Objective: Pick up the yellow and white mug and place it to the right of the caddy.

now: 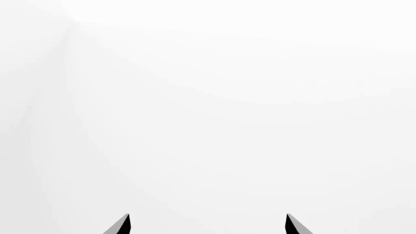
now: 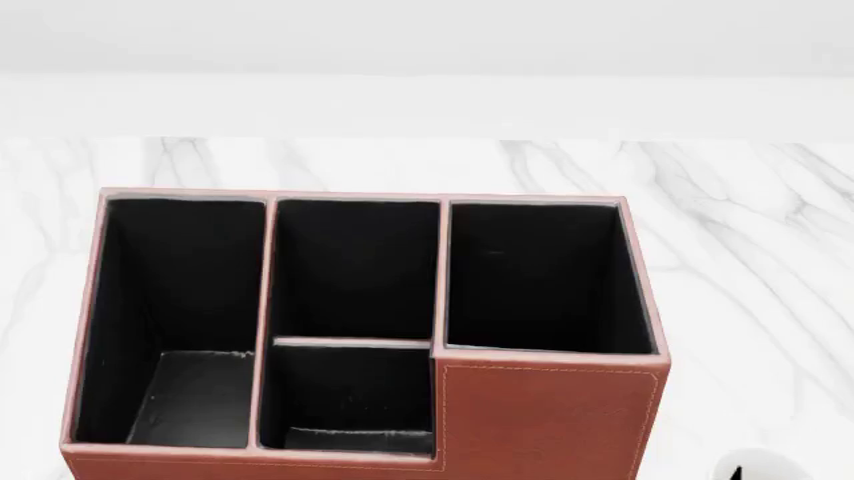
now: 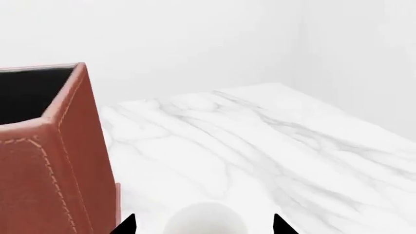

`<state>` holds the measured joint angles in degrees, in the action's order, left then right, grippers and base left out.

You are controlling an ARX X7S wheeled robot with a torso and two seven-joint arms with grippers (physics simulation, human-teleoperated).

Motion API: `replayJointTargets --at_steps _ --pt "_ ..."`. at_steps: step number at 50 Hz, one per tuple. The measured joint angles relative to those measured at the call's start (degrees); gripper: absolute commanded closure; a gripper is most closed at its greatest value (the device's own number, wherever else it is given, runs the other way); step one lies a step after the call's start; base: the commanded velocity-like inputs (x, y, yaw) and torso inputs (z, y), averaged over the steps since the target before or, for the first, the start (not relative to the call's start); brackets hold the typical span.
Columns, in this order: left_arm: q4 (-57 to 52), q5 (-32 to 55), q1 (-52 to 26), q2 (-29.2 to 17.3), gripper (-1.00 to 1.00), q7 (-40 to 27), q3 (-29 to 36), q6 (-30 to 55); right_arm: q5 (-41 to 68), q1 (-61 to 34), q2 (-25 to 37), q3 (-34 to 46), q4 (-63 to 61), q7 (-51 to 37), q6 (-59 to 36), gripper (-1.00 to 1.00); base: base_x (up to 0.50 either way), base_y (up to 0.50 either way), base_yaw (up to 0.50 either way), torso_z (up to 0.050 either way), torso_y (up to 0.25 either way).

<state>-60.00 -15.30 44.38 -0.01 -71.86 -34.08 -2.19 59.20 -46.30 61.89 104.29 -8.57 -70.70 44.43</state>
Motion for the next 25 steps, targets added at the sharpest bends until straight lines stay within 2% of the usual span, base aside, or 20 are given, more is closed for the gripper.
replayJointTargets --at_steps 25 --pt "0.0 0.4 -0.3 0.0 -1.0 0.3 -0.2 0.1 -8.6 -4.1 7.5 -2.2 -12.4 -6.7 -4.7 -1.0 0.0 0.0 0.0 0.0 0.0"
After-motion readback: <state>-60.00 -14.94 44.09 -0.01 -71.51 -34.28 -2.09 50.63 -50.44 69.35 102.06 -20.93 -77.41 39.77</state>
